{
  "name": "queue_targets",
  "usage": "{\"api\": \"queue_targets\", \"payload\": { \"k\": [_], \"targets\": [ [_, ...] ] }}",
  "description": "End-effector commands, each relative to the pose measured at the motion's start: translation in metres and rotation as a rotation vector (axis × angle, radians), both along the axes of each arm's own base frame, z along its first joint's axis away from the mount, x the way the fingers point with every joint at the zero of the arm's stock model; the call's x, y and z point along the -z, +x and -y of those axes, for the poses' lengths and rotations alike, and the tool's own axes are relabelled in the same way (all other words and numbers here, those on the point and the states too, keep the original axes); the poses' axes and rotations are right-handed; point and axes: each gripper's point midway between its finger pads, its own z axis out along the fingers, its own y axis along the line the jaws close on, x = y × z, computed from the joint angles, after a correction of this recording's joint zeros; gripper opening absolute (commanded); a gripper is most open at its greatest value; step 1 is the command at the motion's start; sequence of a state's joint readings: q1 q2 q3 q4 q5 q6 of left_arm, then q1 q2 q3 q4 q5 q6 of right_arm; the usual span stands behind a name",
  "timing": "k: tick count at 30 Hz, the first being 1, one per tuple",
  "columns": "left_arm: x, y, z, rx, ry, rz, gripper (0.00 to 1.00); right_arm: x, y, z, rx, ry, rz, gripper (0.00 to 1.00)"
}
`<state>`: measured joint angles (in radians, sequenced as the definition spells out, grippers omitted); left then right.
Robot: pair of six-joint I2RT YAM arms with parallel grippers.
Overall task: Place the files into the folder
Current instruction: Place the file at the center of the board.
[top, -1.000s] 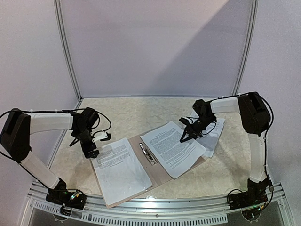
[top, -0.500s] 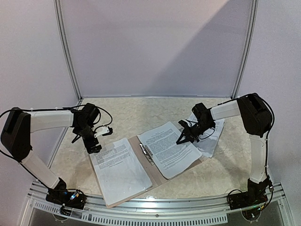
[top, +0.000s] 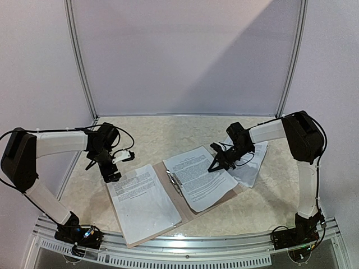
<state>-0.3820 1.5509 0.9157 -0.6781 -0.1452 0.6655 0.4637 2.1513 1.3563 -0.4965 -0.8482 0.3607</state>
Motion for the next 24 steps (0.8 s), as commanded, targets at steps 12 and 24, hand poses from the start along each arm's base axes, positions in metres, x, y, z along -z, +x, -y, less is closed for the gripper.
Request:
{"api": "queue_targets", "payload": {
  "k": [12,24],
  "targets": [
    [-0.01,0.005,0.008,0.019,-0.031,0.0,0.99,-0.035,0.023,0.021,-0.006,-0.205,0.176,0.7],
    [-0.02,0.009,0.008,0.024,-0.029,0.018,1.0,-0.105,0.087,0.118,0.245,-0.583,0.497,0.7]
  ]
}}
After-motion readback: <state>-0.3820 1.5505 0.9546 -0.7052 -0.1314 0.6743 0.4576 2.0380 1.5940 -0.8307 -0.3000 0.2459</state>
